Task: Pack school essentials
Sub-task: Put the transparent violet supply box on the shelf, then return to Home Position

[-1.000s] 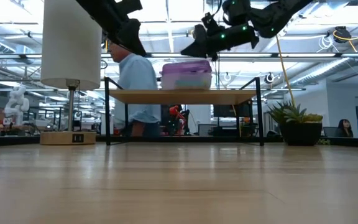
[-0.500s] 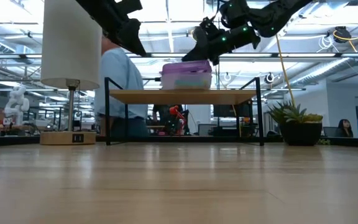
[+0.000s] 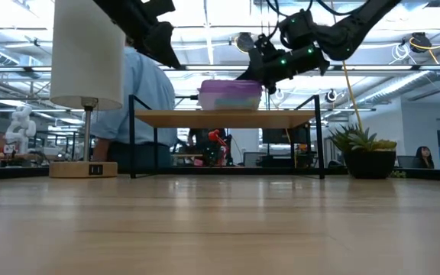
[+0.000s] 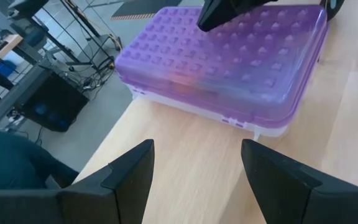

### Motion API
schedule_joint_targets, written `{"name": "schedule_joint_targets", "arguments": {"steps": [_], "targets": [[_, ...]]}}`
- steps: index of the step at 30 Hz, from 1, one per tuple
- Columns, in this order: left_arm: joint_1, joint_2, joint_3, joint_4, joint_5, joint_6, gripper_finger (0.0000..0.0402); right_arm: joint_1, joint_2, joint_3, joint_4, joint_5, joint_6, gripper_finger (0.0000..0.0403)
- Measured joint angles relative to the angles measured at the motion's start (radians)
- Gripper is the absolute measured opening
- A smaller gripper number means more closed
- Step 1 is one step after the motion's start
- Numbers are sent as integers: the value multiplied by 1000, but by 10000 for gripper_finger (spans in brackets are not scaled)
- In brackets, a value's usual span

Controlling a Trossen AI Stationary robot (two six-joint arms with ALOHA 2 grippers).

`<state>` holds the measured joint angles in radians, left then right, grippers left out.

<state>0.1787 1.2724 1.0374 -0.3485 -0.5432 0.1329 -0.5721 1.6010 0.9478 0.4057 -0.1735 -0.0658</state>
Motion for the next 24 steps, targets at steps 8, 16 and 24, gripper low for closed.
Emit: {"name": "schedule_joint_targets", "arguments": {"steps": [8,16,24], "targets": [[0,0,0,10,1,7,246,-7,6,-4,125,-37,9,0],[0,0,0,9,1,11,246,-8,-12,-7,204,-58,35,0],[0,0,0,9,1,11,246,-5,-73,-7,243,-62,66,0]]}}
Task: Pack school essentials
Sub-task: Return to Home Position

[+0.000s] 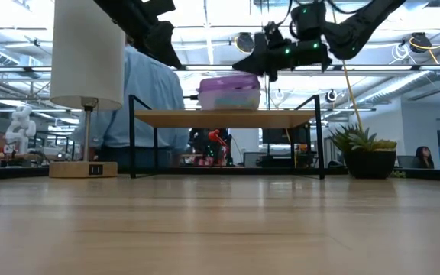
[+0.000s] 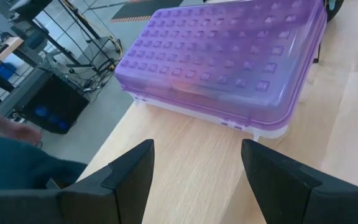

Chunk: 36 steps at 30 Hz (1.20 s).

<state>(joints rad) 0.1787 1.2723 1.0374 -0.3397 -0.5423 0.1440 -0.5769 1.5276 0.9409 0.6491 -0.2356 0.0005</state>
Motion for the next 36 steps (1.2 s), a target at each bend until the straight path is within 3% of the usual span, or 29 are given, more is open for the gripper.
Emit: {"name": "schedule_joint_targets", "arguments": {"steps": [9,15,19,23,29,32,36], "targets": [[-8,0,0,-40,0,-8,246,94,-171,1,-104,3,-3,0],[-66,-15,0,-12,-2,4,246,251,-286,2,-285,171,-87,0],[-140,-57,-23,31,48,1,246,382,-310,3,-417,187,-81,0],[-265,-153,-170,180,79,-16,245,539,-303,-3,-569,182,-62,0],[-462,-335,-393,367,-4,-71,243,711,-326,-90,-549,187,58,0],[-529,-394,-522,521,-8,-113,226,769,-358,-153,-537,263,118,0],[-579,-450,-704,769,-9,-52,184,809,-402,-265,-474,363,121,0]]}}
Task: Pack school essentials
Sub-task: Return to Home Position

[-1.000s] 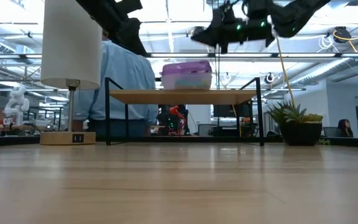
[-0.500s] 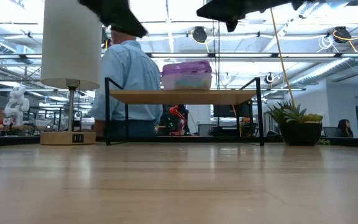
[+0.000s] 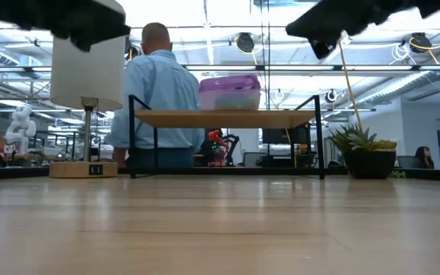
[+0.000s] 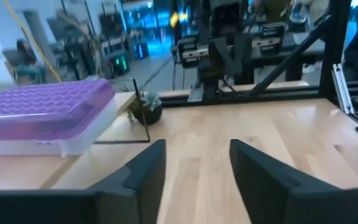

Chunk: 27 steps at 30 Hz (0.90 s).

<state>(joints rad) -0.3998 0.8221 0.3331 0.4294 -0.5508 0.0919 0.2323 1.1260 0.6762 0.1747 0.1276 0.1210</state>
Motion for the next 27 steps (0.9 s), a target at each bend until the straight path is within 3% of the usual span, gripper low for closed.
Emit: {"name": "schedule_joint_targets", "arguments": {"steps": [9,17,27], "targets": [[55,-118,-240,307,14,54,84,-16,-222,-316,345,0,-60,0],[156,-181,-323,341,114,120,9,-48,-476,-541,392,-79,-11,0],[258,-182,-323,268,194,65,3,-50,-622,-656,405,-76,-24,0]]}}
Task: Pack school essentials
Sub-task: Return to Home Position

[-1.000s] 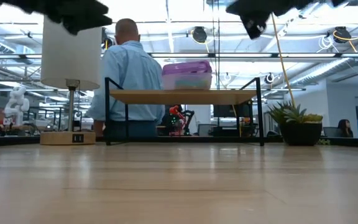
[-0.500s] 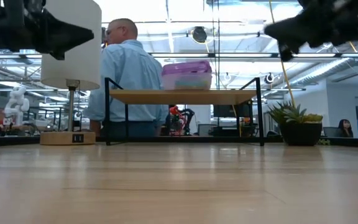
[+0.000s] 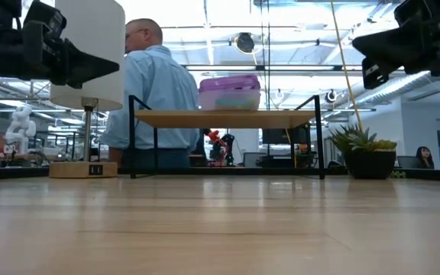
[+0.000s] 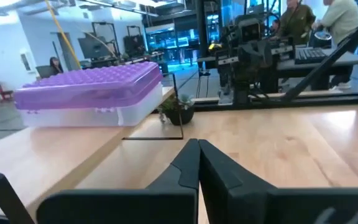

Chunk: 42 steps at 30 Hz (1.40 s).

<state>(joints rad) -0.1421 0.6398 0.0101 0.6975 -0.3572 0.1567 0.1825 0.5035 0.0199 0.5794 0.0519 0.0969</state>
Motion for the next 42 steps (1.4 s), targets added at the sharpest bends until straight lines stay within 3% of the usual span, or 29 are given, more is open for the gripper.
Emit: {"name": "schedule_joint_targets", "arguments": {"steps": [5,11,26,34,42], "targets": [[9,-13,0,0,1,-12,4,0,-28,-1,0,-1,-31,0],[8,-132,0,-47,13,-13,6,0,-126,-3,-94,-5,-27,0],[8,-628,0,-588,88,7,3,0,-450,-4,-353,-5,-13,0],[10,-638,139,-842,92,-7,9,1,-501,-5,-454,-32,-3,0],[10,-638,80,-772,104,-11,10,1,-502,-5,-457,-30,-3,0]]}}
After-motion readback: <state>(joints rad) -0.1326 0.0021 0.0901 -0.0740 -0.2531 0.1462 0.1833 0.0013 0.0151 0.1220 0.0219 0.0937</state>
